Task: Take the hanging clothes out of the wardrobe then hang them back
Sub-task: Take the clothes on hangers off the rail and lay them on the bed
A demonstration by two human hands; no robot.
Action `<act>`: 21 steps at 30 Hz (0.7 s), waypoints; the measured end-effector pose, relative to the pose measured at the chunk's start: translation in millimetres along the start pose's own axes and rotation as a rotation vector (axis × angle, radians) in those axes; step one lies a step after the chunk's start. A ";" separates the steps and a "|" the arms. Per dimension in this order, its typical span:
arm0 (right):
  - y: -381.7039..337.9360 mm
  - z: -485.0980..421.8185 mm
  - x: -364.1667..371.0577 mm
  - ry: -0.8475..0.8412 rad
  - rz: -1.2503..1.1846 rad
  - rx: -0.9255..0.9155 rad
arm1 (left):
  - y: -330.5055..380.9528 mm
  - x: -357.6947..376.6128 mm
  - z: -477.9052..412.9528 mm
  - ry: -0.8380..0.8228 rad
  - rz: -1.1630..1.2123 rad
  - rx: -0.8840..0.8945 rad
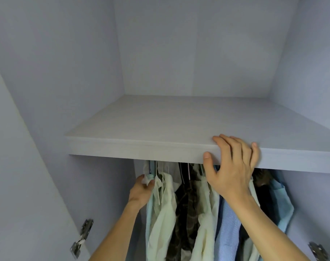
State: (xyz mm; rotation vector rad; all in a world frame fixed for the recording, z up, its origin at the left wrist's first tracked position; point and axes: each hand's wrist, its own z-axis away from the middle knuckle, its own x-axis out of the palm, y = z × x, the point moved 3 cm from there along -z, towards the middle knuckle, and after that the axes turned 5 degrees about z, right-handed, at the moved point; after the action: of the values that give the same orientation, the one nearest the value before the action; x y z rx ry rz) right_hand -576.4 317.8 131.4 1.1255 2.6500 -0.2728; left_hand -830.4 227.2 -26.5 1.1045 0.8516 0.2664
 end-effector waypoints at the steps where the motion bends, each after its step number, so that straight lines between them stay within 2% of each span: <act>1: 0.6 0.2 2.5 0.016 0.005 -0.003 | 0.9 2.5 1.5 0.001 -0.010 0.004; 5: 0.6 0.8 10.0 0.072 0.027 0.008 | 8.8 6.2 5.4 -0.019 -0.040 0.023; 8: 0.6 0.9 12.7 0.087 0.030 0.009 | 10.9 2.6 7.9 0.038 -0.007 0.009; 12: -0.2 2.1 12.9 0.080 0.035 0.018 | 11.2 1.3 11.9 0.069 -0.089 0.045; 18: 0.5 2.2 11.0 0.063 0.027 0.015 | 14.3 -3.3 9.2 0.218 -0.106 0.145; 21: 0.1 2.6 9.8 0.047 0.027 0.016 | 10.4 -10.3 11.8 0.311 0.010 0.184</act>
State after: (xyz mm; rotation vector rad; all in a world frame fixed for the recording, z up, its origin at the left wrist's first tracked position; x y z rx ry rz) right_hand -582.4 323.8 126.0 1.1867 2.6759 -0.2665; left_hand -826.6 218.0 -10.6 1.2577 1.1647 0.3811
